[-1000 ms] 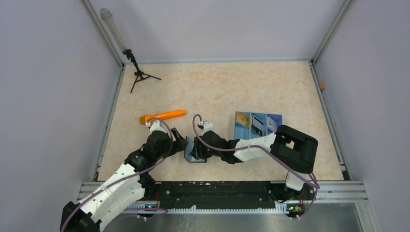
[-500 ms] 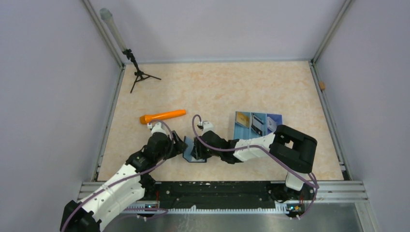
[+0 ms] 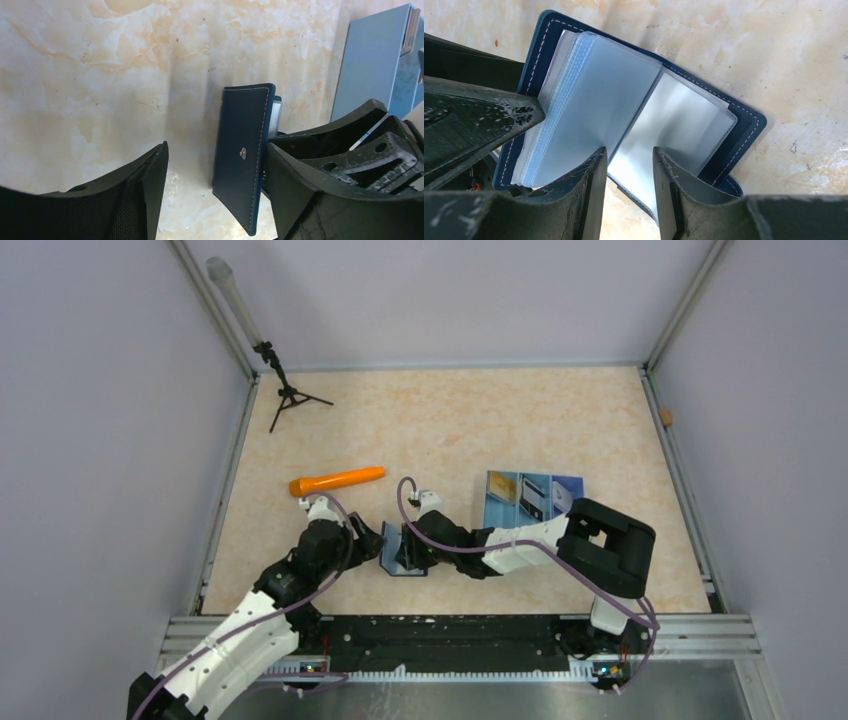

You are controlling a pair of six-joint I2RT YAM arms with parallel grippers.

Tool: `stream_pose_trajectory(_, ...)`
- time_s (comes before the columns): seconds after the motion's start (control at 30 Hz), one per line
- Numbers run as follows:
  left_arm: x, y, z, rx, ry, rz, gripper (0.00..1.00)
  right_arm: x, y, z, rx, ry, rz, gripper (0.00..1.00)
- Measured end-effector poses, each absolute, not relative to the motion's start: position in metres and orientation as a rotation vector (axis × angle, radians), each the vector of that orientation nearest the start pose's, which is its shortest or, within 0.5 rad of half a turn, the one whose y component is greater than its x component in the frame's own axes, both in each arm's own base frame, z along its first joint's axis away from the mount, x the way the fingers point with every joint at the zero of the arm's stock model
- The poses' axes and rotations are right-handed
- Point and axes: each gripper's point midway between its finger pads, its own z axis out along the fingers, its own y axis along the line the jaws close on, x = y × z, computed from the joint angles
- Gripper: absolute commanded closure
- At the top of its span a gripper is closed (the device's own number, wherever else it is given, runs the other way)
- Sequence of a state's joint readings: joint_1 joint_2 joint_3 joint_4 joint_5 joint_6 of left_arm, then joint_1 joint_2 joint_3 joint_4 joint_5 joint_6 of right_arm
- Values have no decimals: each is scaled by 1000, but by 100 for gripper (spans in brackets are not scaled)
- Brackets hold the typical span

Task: Put the credit cards into the card holder
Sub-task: Open the card holder at the center of the board.

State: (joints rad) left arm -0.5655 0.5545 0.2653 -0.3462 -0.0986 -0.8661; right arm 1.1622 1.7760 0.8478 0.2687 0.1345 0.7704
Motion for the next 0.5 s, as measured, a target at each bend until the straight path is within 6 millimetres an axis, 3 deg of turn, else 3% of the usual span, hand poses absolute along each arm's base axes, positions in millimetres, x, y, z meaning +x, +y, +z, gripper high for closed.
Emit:
stream_pose_trajectory(0.13, 191, -137, 74, -401, 2230, -684, 33, 174, 414, 34, -386, 2349, 867, 62)
stream_pose_trajectory(0.5, 186, -145, 65, -365, 2268, -721, 27, 174, 415, 33, -387, 2353, 864, 62)
